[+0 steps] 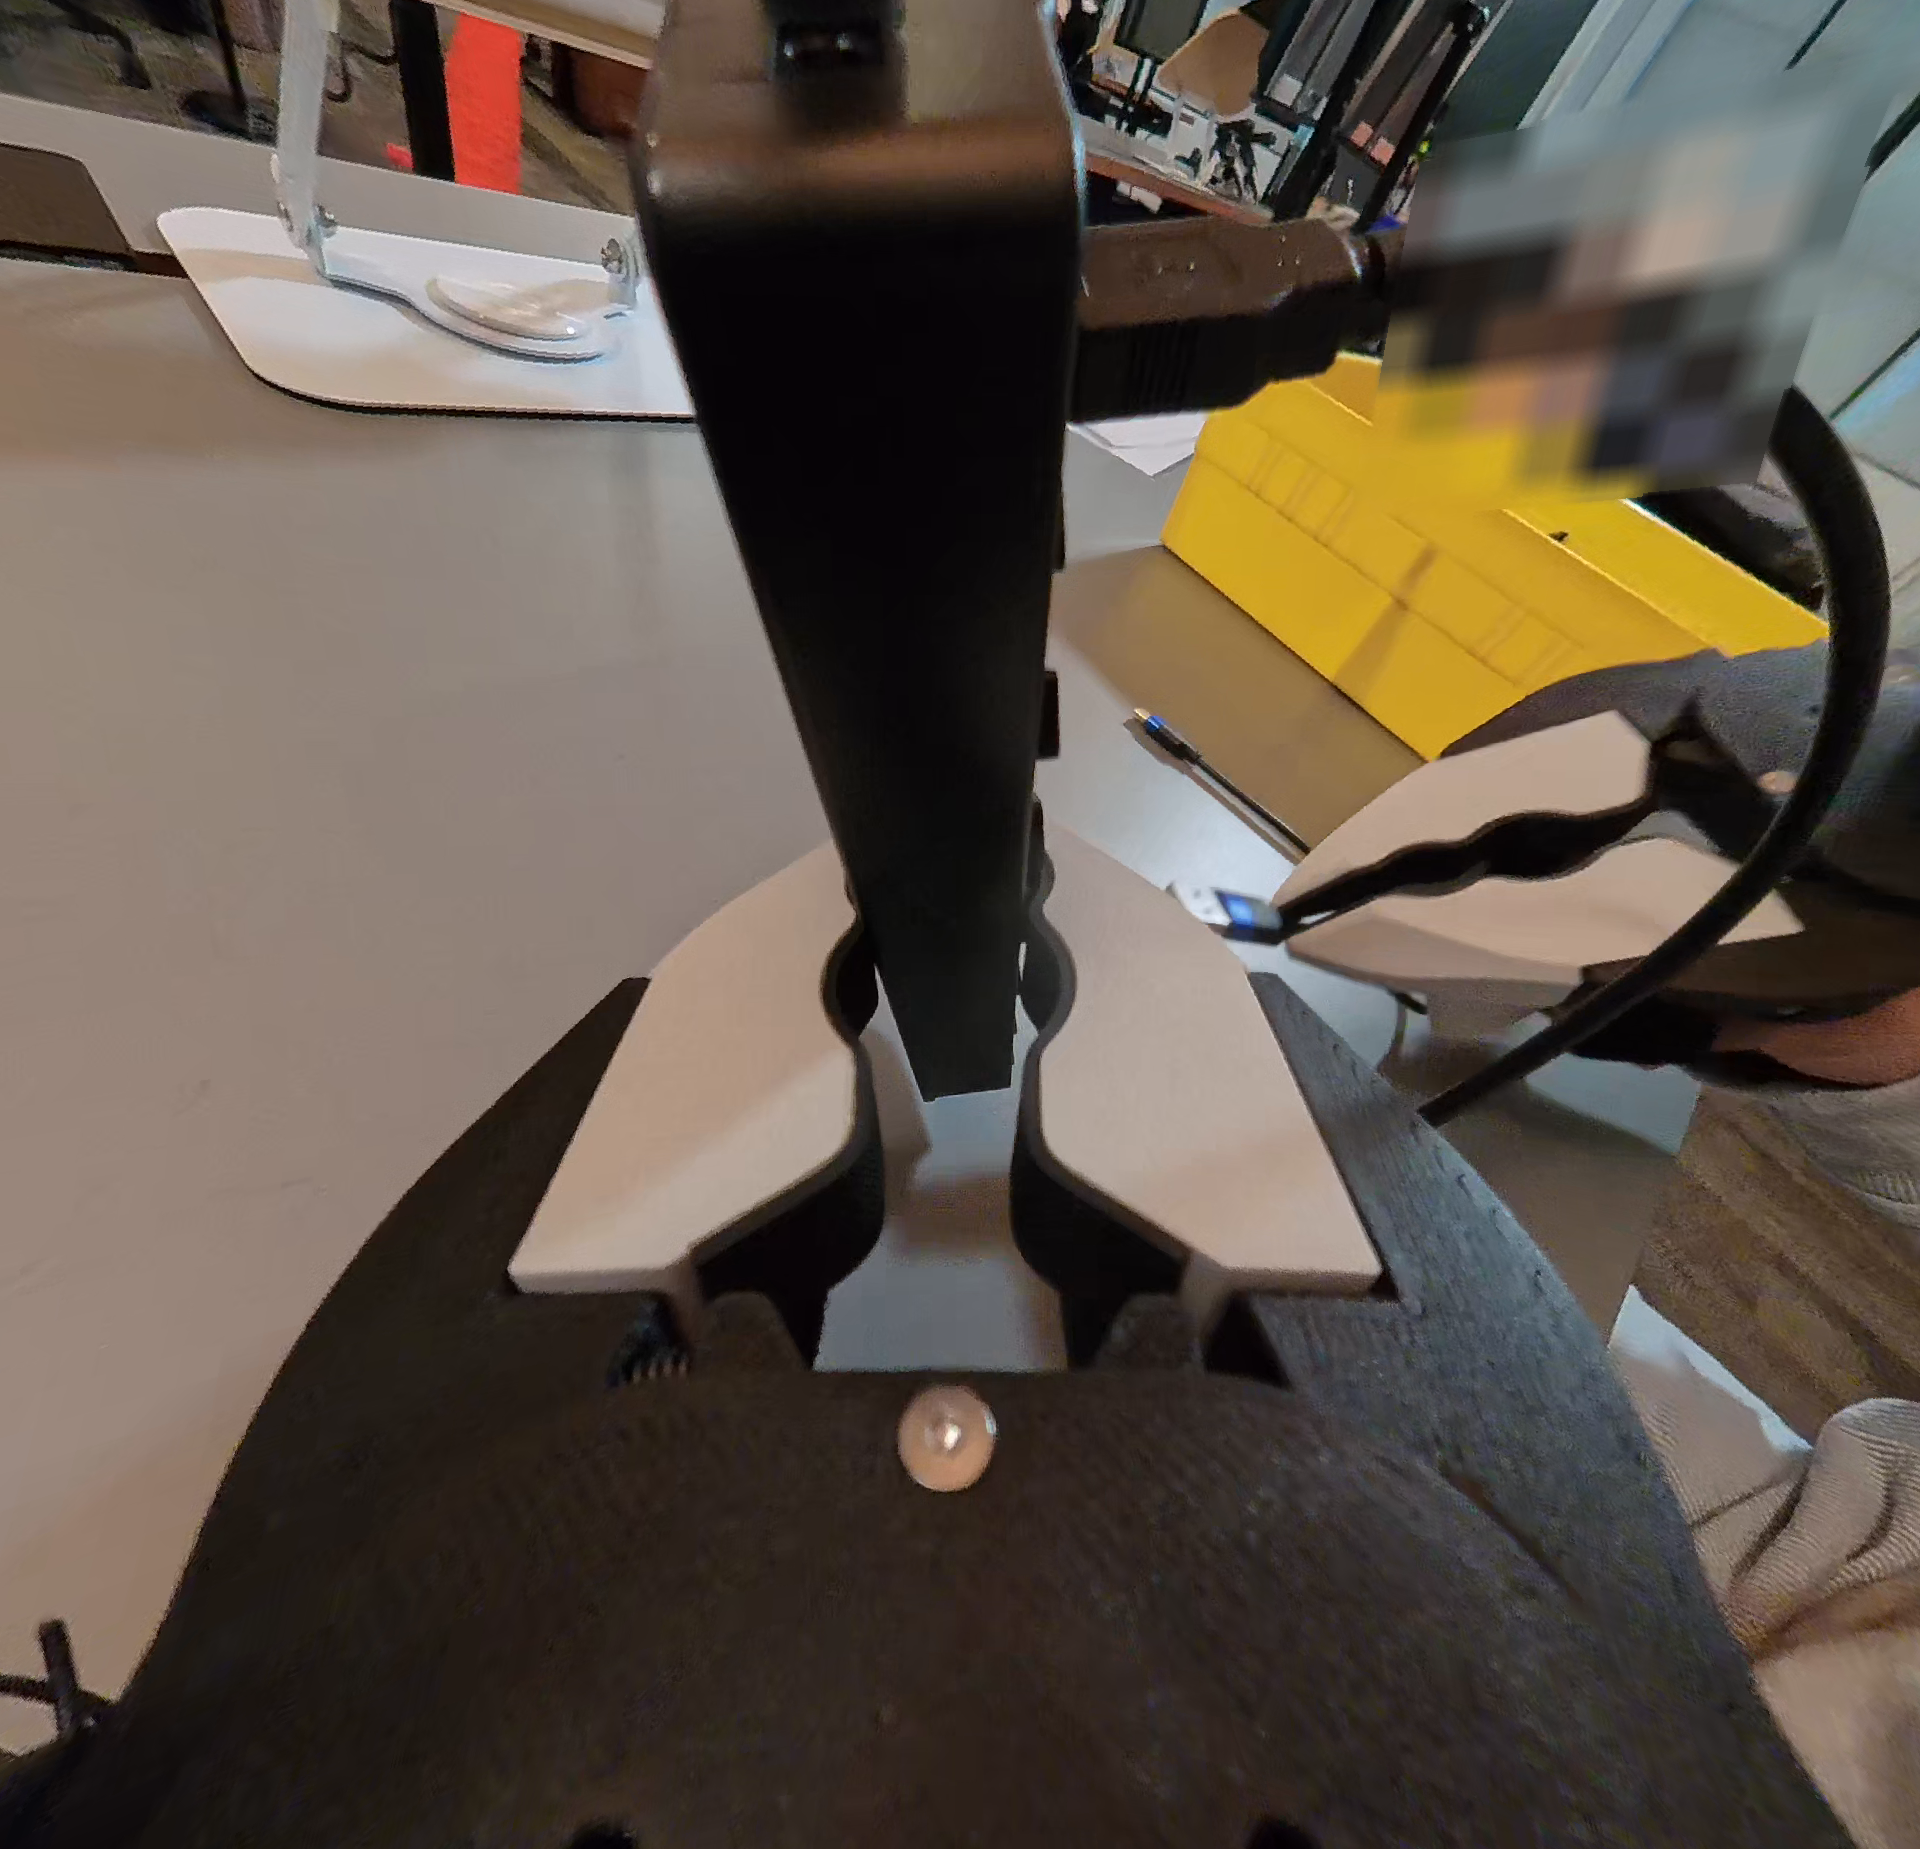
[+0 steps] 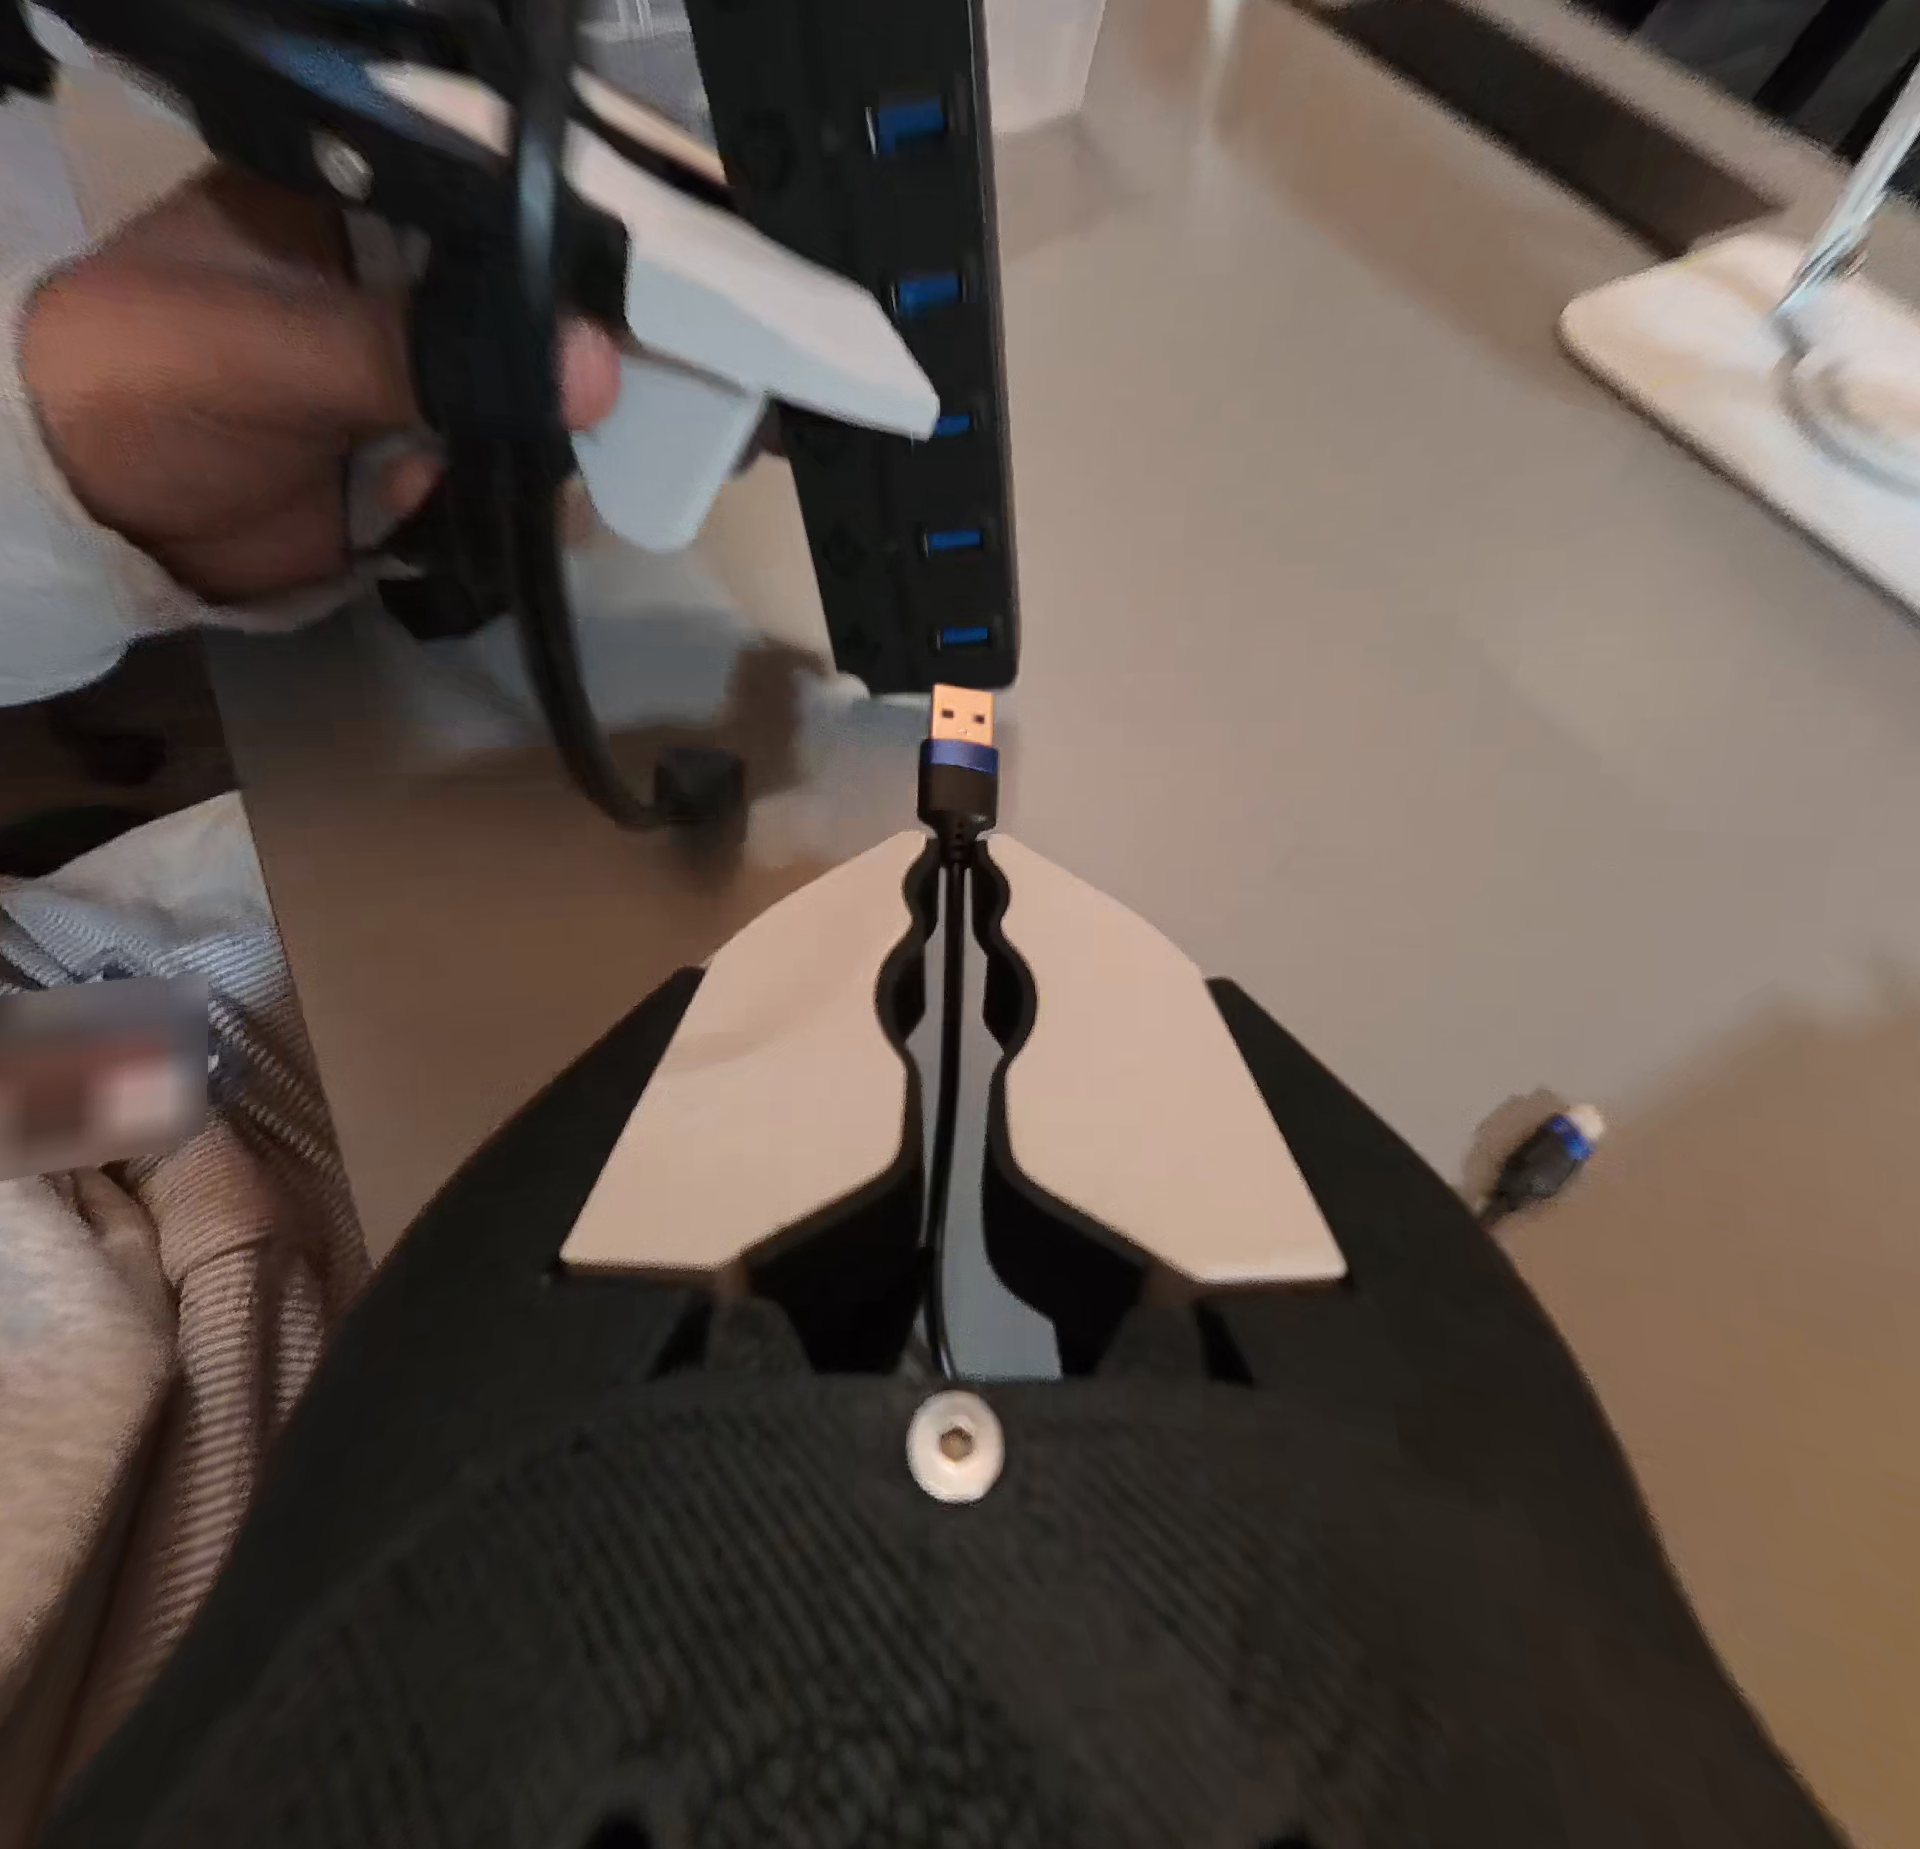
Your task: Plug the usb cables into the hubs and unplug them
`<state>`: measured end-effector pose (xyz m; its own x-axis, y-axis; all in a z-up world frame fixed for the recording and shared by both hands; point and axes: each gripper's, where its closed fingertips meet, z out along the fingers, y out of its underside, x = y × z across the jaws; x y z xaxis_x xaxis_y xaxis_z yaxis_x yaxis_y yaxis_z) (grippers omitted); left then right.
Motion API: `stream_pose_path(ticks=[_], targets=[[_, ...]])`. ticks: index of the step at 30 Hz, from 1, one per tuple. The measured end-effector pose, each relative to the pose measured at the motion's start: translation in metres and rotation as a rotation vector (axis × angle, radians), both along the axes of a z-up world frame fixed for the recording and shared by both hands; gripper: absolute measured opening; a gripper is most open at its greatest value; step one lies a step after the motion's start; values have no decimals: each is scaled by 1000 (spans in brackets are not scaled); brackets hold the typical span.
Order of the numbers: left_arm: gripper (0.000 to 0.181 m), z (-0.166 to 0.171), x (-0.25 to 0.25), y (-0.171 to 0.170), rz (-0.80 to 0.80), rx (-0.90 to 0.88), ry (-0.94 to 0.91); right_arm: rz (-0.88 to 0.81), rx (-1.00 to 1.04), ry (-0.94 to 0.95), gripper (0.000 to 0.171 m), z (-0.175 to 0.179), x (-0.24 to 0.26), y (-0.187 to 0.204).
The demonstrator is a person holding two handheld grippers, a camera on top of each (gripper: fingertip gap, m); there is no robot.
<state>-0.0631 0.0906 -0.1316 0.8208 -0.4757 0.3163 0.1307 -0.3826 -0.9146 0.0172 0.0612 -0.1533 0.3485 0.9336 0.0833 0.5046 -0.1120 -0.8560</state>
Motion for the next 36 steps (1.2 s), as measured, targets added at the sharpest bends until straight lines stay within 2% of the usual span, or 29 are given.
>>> stream_pose_path(ticks=[7,11,18,36], targets=[[24,-2,15,-5,-31,36,157,-8,260,59,6,41,-6,-9],[24,-6,23,-9,-40,48,288,-13,353,50,6,52,-8,-16],[25,-12,39,-18,-45,50,539,-83,331,63,6,61,-3,-11],[28,-14,43,-21,-57,107,676,-97,283,83,6,67,2,-14]])
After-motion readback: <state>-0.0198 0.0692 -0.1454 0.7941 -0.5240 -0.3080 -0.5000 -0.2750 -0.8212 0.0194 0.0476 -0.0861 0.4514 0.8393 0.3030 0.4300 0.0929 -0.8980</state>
